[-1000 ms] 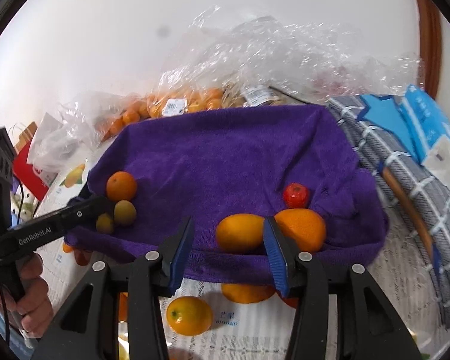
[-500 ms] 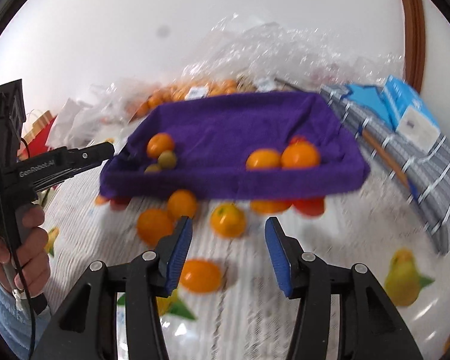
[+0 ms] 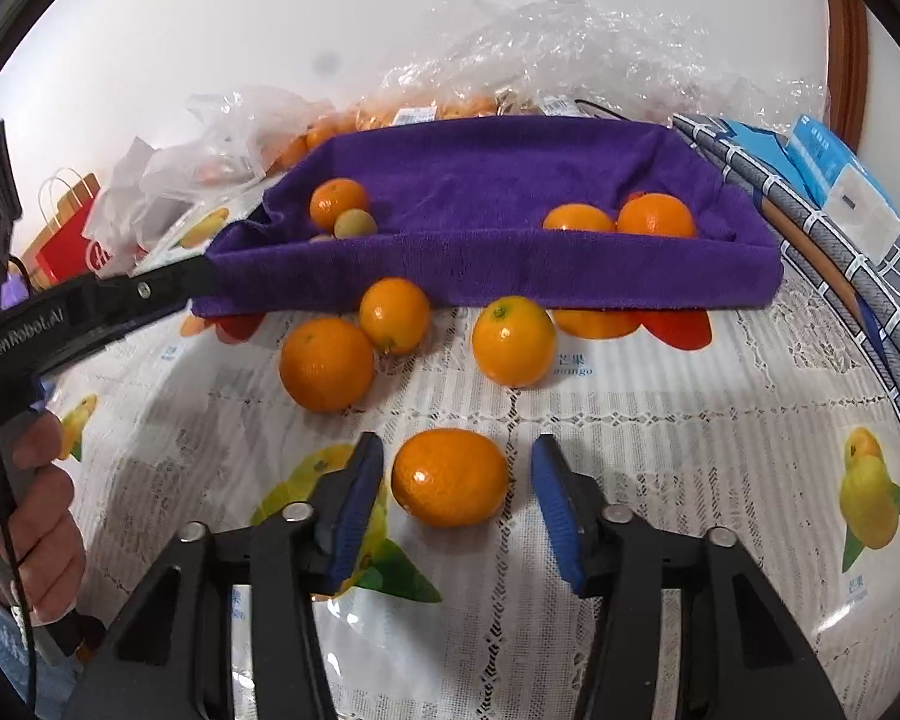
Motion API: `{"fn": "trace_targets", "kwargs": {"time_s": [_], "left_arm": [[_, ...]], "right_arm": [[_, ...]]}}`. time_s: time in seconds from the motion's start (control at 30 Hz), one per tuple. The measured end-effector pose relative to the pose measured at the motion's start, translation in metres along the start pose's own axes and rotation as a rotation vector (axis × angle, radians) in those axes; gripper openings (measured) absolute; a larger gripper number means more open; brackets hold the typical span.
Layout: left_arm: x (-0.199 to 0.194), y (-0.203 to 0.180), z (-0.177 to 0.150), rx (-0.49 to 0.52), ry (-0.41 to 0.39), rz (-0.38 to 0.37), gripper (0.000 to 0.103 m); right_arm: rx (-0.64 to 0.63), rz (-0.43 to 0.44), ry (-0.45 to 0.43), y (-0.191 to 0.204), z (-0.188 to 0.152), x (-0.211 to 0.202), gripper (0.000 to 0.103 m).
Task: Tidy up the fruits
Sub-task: 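Grasp a large orange on the sheet with the right gripper while the left approaches another orange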
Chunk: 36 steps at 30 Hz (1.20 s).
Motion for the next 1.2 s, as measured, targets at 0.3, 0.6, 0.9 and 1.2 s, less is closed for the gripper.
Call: {"fn": "trace_targets", "kwargs": {"time_s": [0.3, 0.6, 0.9, 1.2], "left_arm": [[0.005, -0.010, -0.007, 0.022, 0.026, -0.043, 0.045], [0.011, -0.026, -0.011, 0.053, 0.047, -0.109, 0.045], [0.009, -0.027, -0.013, 0.085, 0.019, -0.068, 0.051], [0.021, -0.060, -0.015, 0.177, 0.072, -0.040, 0.051]], "right_arm": [[0.011, -0.053, -0.081, -0.014, 0.008, -0.034, 0.040], [0.068, -0.094, -0.152, -0.042, 0.011, -0.087, 0.040], [0.115, -0.036, -0.162, -0.051, 0.015, -0.086, 0.040], [0.083, -0.038, -0.152, -0.059, 0.014, -0.074, 0.040]]}}
Point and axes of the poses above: each gripper's, at about its wrist camera, not at the fingertips, and x roughly the way its jaws point, y to its left, z to its top, the point moved 5 cm from there along x, roughly the way its jaws point, and after that the axes turned 14 degrees about x, right-handed, at the moved point
